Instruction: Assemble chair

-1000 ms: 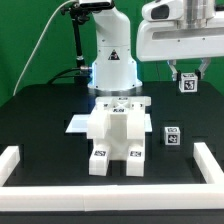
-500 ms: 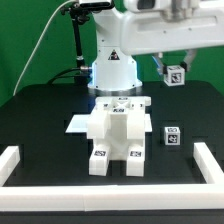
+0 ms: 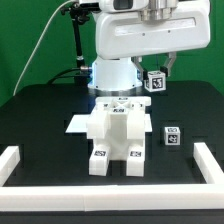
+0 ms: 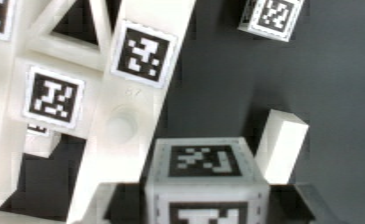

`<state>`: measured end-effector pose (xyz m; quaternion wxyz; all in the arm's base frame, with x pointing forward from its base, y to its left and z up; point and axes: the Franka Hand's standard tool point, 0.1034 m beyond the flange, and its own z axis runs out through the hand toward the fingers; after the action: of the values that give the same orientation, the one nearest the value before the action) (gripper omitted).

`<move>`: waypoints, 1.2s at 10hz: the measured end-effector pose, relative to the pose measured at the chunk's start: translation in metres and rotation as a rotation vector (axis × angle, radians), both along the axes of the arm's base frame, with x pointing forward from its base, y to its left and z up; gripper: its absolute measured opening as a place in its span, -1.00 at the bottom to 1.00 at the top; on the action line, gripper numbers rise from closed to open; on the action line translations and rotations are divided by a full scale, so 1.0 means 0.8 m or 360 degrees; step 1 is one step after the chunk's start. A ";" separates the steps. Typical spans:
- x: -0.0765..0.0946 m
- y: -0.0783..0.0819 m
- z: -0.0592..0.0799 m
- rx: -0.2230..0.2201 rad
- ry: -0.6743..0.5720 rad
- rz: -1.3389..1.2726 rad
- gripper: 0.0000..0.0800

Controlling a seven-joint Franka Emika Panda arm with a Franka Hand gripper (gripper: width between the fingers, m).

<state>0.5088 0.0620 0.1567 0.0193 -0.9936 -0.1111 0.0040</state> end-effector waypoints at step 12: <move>0.002 -0.041 -0.031 -0.0057 -0.0022 0.0208 -0.29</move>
Offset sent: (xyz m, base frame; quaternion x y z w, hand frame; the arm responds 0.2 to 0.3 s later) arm 0.0107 -0.0380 -0.0026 -0.0545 0.0176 -0.1075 0.9926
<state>0.5107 0.0292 0.1318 0.0006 -0.9844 -0.1758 0.0004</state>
